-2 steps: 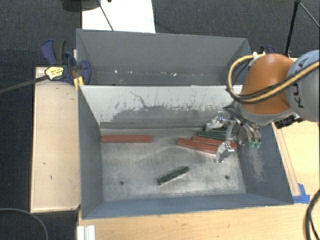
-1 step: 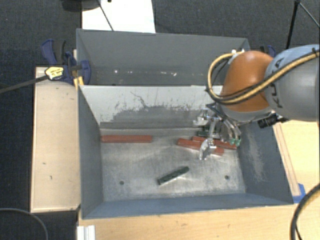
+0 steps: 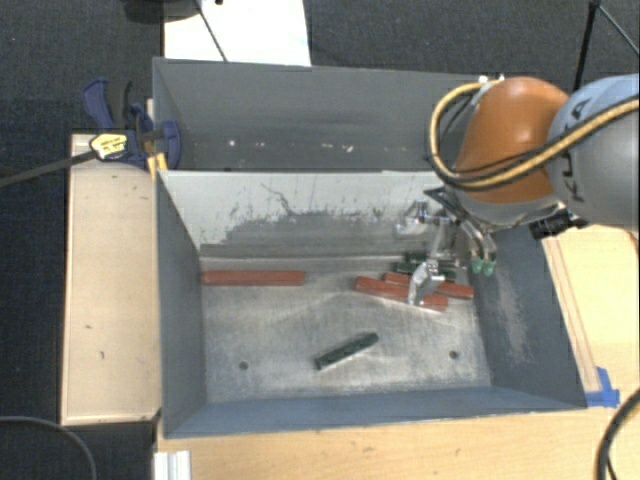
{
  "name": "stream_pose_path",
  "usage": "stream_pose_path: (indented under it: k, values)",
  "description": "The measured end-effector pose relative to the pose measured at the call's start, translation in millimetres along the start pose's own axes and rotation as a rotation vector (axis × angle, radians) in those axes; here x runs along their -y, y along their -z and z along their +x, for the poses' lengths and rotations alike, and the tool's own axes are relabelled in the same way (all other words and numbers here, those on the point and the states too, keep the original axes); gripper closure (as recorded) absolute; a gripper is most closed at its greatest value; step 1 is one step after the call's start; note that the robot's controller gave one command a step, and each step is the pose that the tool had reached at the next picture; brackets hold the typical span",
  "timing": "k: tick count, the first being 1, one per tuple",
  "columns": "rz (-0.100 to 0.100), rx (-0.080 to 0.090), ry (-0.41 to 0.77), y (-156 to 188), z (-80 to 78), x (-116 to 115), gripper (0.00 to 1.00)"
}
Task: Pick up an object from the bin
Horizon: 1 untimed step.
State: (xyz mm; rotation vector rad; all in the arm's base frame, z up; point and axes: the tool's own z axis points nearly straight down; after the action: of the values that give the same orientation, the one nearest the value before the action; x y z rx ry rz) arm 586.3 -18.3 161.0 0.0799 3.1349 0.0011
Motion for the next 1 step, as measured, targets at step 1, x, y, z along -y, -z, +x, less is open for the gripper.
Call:
stream_pose_path:
  k: [1]
  values:
    - [0.0,0.002,-0.115,-81.5,3.6,-3.7,0.0]
